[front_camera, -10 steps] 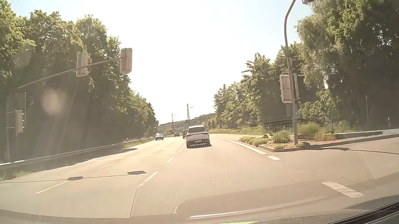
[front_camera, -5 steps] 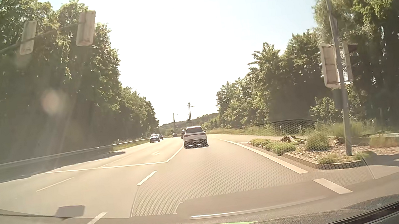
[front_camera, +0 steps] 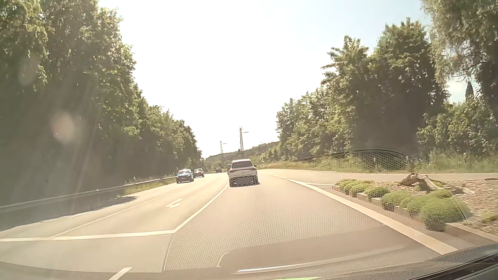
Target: Follow the waypoints while adhering to traffic rules and regulations
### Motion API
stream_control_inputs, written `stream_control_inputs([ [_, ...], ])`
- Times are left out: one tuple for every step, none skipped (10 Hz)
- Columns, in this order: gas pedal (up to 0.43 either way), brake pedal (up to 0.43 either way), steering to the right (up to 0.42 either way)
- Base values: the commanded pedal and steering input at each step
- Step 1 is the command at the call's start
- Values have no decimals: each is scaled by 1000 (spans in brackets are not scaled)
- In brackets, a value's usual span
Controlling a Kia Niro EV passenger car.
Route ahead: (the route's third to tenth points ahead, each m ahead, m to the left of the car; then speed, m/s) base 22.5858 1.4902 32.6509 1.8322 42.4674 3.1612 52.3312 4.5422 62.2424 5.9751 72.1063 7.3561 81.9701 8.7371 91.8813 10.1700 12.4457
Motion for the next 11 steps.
stream_control_inputs([
  [299, 0, -20],
  [299, 0, -20],
  [299, 0, -20],
  [299, 0, -20],
  [299, 0, -20],
  [299, 0, -20],
  [299, 0, -20],
  [311, 0, -20],
  [311, 0, -19],
  [311, 0, -16],
  [319, 0, -14],
])
